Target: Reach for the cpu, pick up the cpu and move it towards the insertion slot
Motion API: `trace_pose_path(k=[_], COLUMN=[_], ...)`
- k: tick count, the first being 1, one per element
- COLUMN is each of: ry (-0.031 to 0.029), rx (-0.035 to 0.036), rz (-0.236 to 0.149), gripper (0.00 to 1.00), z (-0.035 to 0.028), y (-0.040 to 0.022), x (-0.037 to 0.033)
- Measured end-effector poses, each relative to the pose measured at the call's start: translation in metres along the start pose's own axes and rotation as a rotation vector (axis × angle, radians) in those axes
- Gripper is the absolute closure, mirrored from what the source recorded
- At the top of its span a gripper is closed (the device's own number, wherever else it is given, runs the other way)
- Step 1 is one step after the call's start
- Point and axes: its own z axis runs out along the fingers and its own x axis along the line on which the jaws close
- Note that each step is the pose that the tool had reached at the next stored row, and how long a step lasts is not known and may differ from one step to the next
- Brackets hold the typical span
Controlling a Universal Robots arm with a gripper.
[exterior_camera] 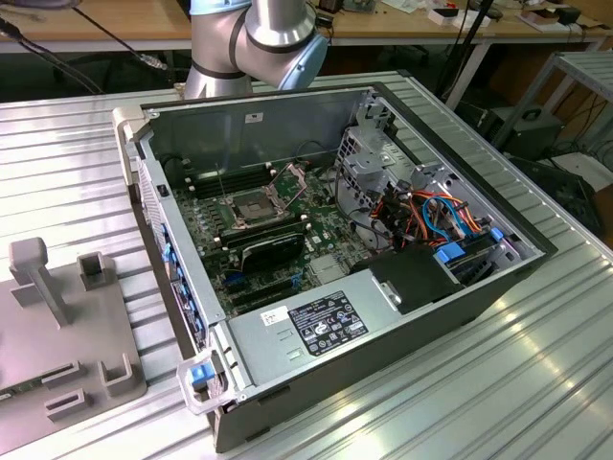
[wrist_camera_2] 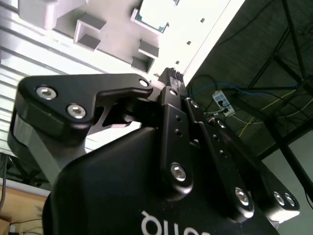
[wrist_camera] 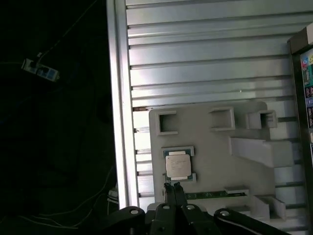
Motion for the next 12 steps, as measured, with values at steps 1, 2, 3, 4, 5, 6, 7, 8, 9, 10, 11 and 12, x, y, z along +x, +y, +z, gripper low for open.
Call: trace_pose_path(k=[1, 2, 3, 4, 5, 6, 7, 8, 9, 10, 11, 12], ry=[0.0002, 0.0006, 0.002, 0.0038, 0.005, 0.0062, 0.0073, 0.0079, 0.0085, 0.0087, 0.009, 0.0094], rx=[0.0001, 0.0002, 0.0001, 0.0004, 0.0005, 0.0007, 0.0006, 0.0006, 0.0006, 0.0007, 0.0007, 0.0009], rz=[0.0, 0.0, 0.0, 0.0, 0.0, 0.0, 0.0, 0.0, 0.0, 0.0, 0.0, 0.0], gripper=[0.89, 0.89, 0.89, 0.89, 0.89, 0.89, 0.89, 0.89, 0.89, 0.89, 0.89, 0.89], z=[0.0004, 0.0018, 0.003, 0.004, 0.005, 0.0062, 0.0077, 0.0085, 0.0096, 0.0102, 0.0106, 0.0114], y=[-0.0026, -0.006, -0.0071, -0.008, -0.0084, -0.0089, -0.0091, -0.0091, -0.0092, -0.0093, -0.0093, -0.0093], x=[-0.0002, -0.0005, -0.001, -0.0018, -0.0025, -0.003, -0.0036, -0.0039, -0.0045, -0.0047, -0.0047, -0.0048])
